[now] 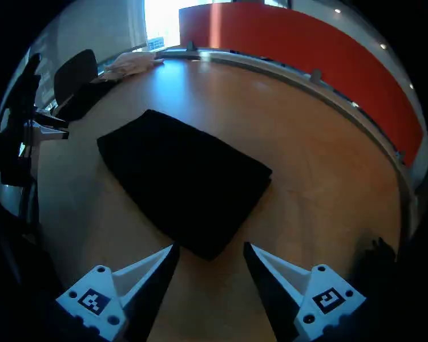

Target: Fold towel

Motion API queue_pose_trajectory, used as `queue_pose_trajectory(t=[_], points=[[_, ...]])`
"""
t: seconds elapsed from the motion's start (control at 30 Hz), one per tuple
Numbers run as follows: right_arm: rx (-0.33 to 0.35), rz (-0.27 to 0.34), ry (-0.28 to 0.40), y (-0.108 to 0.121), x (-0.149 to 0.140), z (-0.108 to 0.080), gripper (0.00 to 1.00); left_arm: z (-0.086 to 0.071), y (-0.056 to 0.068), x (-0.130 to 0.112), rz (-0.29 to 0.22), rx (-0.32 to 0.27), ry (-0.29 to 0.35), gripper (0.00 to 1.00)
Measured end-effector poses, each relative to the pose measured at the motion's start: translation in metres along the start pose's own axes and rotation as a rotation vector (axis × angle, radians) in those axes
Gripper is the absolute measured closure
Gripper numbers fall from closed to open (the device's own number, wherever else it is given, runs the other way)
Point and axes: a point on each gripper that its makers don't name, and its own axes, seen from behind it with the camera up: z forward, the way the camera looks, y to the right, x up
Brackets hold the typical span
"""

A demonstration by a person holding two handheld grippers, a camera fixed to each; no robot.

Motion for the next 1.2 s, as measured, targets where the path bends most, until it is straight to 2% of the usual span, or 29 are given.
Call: queue_pose_trajectory(t=[0.13, 0.4, 0.6, 0.73, 0.93, 1.1, 1.13, 1.2], points=[[0.004, -0.009, -0.004, -0.001, -0.001, 0.001, 0.20, -0.004, -0.003, -0.006, -0.012, 0.005, -0.005, 0.07], [0.035, -0.032, -0.026, -0.004, -0.005, 0.000, 0.43, -0.009, -0.005, -0.011, -0.017, 0.007, -0.006, 0.07], [0.047, -0.051, -0.035, -0.005, -0.006, 0.000, 0.51, -0.010, -0.005, -0.014, -0.022, 0.005, -0.009, 0.07], [0.056, -0.053, -0.043, -0.005, -0.008, 0.001, 0.67, -0.010, -0.005, -0.015, -0.021, 0.005, -0.011, 0.07], [0.061, -0.049, -0.048, -0.004, -0.009, 0.001, 0.69, -0.010, -0.006, -0.016, -0.021, 0.005, -0.011, 0.07], [0.060, -0.046, -0.055, -0.003, -0.011, 0.002, 0.92, -0.011, -0.006, -0.014, -0.026, 0.005, -0.009, 0.07], [0.058, -0.043, -0.054, -0.003, -0.010, 0.002, 0.95, -0.011, -0.006, -0.014, -0.025, 0.005, -0.008, 0.07], [0.055, -0.038, -0.049, -0.003, -0.009, 0.002, 0.95, -0.010, -0.007, -0.013, -0.023, 0.005, -0.008, 0.07]])
